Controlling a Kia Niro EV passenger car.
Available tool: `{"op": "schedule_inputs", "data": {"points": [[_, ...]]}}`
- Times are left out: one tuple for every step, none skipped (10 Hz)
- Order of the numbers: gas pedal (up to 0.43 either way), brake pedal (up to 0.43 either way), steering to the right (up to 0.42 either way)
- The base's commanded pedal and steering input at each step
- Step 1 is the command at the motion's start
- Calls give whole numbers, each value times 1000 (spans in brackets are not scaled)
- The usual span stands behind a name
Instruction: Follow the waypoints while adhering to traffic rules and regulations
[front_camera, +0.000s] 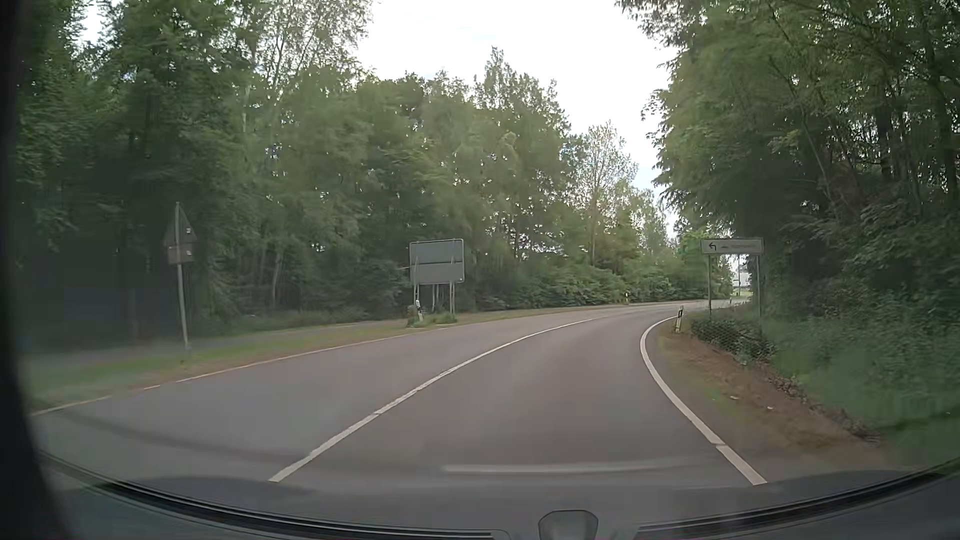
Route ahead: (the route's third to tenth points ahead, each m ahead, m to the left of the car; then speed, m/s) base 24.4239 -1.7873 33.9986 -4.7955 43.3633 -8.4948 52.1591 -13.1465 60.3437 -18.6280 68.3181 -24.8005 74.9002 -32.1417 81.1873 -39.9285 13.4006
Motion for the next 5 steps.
{"op": "schedule_inputs", "data": {"points": [[130,6,48],[138,6,48],[150,6,48],[150,6,48],[150,6,48]]}}
